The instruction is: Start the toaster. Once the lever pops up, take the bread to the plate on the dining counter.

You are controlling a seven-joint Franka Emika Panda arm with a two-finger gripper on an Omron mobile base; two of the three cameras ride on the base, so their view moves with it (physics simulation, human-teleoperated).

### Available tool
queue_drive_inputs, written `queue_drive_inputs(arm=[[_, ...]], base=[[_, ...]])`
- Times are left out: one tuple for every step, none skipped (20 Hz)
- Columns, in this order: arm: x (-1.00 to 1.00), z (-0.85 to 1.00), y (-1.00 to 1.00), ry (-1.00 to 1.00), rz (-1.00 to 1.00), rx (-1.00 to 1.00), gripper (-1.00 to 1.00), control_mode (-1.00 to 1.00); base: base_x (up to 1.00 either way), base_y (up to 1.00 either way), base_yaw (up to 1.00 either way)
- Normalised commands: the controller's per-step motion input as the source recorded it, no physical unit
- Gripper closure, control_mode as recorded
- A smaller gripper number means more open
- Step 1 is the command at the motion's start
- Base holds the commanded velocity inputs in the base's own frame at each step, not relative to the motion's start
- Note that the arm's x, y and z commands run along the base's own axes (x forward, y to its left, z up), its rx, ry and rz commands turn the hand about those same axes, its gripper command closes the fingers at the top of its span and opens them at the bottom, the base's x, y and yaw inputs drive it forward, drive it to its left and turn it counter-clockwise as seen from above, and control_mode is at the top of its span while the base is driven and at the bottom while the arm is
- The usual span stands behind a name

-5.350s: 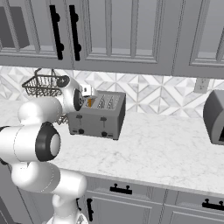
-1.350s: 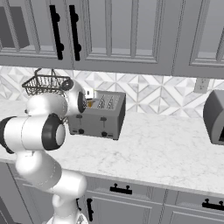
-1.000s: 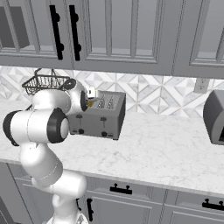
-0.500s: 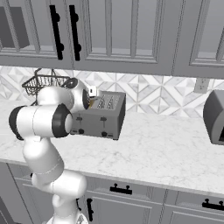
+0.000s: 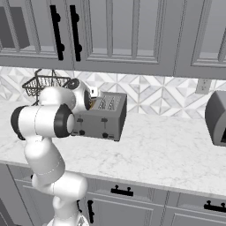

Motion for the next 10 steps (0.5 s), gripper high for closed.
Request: queue_drive_inputs(arm=[[0.0,0.0,-0.17,-0.05,-0.02,0.1,1.0,-1.0],[0.0,0.0,-0.19,-0.06,-0.02,0.11,1.0,-1.0],[0.0,0.0,-0.19,-0.07,-0.03,0.11,1.0,-1.0],[0.0,0.0,-0.21,-0.09,-0.03,0.16,1.0,-1.0],[0.0,0.0,-0.19,-0.11,-0.04,0.17,1.0,-1.0],[0.0,0.0,-0.2,-0.12,-0.04,0.2,1.0,-1.0],[0.0,0.06,-0.19,-0.14,-0.05,0.21,1.0,-1.0],[0.0,0.09,-0.17,-0.15,-0.05,0.22,1.0,-1.0],[0.0,0.12,-0.16,-0.15,-0.06,0.21,1.0,-1.0],[0.0,0.19,-0.14,-0.16,-0.07,0.23,1.0,-1.0]], base=[[0.0,0.0,0.0],[0.0,0.0,0.0],[0.0,0.0,0.0],[0.0,0.0,0.0],[0.0,0.0,0.0],[0.0,0.0,0.0],[0.0,0.0,0.0],[0.0,0.0,0.0],[0.0,0.0,0.0],[0.0,0.0,0.0]])
